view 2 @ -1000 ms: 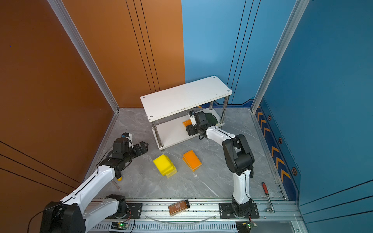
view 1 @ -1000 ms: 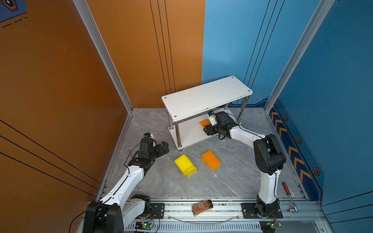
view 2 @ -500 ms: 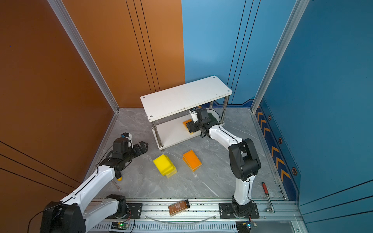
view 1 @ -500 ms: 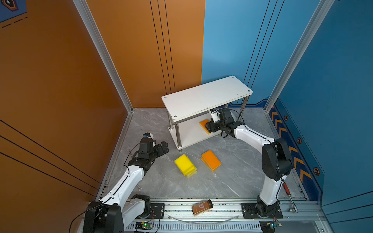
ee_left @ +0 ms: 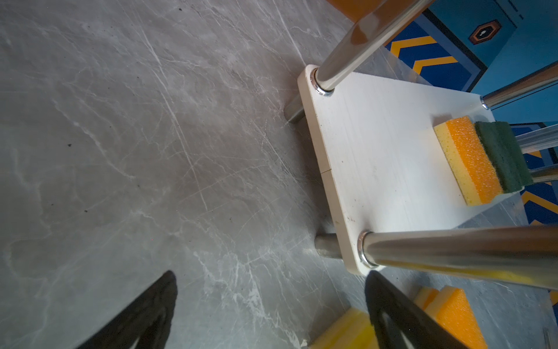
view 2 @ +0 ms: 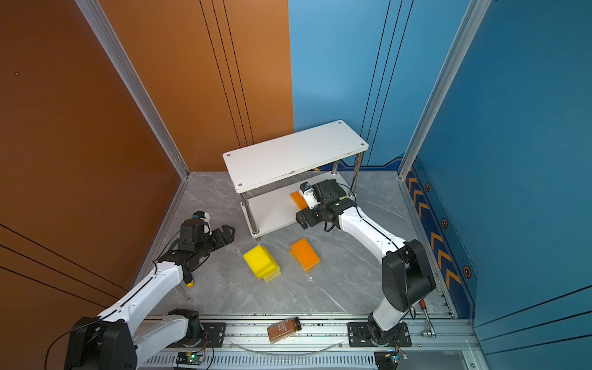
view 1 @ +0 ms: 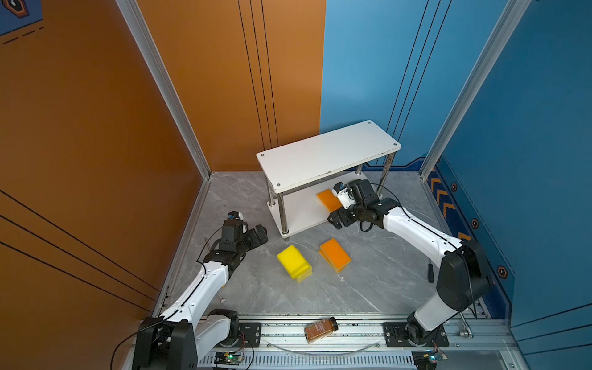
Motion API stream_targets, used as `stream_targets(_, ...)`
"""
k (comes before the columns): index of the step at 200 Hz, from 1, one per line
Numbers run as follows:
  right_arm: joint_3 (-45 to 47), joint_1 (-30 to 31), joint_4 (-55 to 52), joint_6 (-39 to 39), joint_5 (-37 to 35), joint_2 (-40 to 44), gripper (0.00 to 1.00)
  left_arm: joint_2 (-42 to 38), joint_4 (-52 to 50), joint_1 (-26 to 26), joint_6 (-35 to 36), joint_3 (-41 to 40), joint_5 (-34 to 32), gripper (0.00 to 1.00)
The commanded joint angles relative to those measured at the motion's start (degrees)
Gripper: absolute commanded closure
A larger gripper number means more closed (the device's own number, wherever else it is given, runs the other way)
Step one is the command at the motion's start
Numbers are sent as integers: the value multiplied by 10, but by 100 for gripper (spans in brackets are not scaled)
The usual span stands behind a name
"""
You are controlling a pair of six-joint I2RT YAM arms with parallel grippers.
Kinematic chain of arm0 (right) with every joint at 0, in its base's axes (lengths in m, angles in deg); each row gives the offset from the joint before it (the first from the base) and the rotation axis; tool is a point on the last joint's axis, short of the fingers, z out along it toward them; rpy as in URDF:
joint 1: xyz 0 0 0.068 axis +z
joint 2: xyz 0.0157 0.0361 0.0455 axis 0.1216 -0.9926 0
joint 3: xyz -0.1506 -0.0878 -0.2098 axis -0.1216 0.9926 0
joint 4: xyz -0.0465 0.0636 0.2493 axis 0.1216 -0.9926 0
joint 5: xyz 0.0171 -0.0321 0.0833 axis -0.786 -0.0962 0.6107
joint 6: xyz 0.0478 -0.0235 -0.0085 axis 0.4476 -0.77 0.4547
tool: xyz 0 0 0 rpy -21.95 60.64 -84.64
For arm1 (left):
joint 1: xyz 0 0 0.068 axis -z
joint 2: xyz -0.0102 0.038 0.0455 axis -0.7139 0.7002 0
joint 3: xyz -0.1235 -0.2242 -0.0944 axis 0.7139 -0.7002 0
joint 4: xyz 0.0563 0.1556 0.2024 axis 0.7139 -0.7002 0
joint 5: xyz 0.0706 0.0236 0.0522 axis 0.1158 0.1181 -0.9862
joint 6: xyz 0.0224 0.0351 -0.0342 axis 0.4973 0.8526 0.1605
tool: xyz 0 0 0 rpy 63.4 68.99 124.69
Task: Arrange cleaning sponges on a shelf
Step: Pick up the cleaning sponge.
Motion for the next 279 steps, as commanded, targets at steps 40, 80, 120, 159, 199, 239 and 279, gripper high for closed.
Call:
stream_targets(40,110,42,-64,40,0,58,0,11,0,-7,3,5,11,2)
stream_targets(80,128,57,-53,57,7,46,0,11,-4,-7,1,7,12,2)
stream_targets(120,128,80,-39,65,-4,19,0,8,-3,-7,-1,5,12,2)
stream_targets(159,125,86,-41,69,-4,-4,0,12,-2,-7,-3,4,14,2)
stream_targets(199,122,89,-40,74,-11,-26,0,13,3,-7,-6,3,15,2)
stream_targets(239,120,93,-40,74,-8,-40,2,10,2,-7,-7,1,16,2)
stream_targets(279,120,93,-39,74,-20,-45,8,13,8,-7,-10,-1,16,2)
